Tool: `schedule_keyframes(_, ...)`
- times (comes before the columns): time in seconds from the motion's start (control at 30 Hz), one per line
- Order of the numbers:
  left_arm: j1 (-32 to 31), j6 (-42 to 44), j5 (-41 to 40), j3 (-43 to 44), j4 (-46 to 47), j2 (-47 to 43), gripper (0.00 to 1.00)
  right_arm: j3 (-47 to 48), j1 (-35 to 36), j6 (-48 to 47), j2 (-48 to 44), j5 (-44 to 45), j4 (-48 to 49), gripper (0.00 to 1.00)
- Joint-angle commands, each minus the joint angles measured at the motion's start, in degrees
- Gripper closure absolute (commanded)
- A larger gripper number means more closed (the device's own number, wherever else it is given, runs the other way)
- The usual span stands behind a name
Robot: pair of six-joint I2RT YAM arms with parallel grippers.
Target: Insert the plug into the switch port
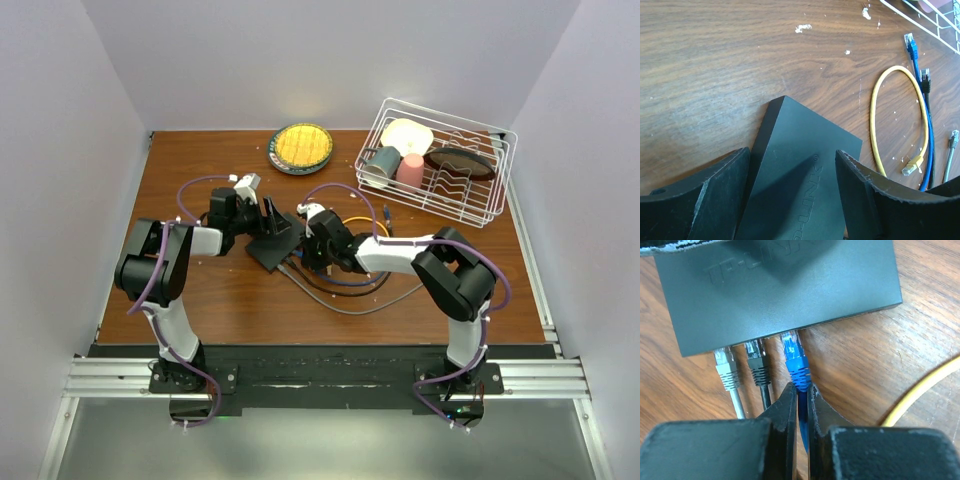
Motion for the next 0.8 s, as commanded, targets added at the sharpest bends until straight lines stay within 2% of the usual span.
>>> schedule_keyframes(0.0, -2.4, -3.4, 8.8, -3.2, -6.3, -1.1, 0.28, -4.2, 0.3, 4.4, 1.6, 6.4, 11.4, 1.00)
schedule_keyframes(0.1, -2.5, -3.6, 8.8, -4.1, -5.8, -1.4, 0.28, -3.4, 0.5, 4.9, 2.6, 5.4, 12.1, 1.00)
schedule_keyframes(0.47, -2.6, -6.8, 6.8, -6.0, -4.4, -3.1, 0.29, 0.0, 2.0, 3.6, 5.0, 1.4, 3.9, 1.00)
schedule_keyframes(0.77, -2.6, -10.3, 5.5, -6.5, -2.0, -4.3, 0.34, -0.9, 2.6, 6.6, 5.6, 2.3, 3.2, 1.00)
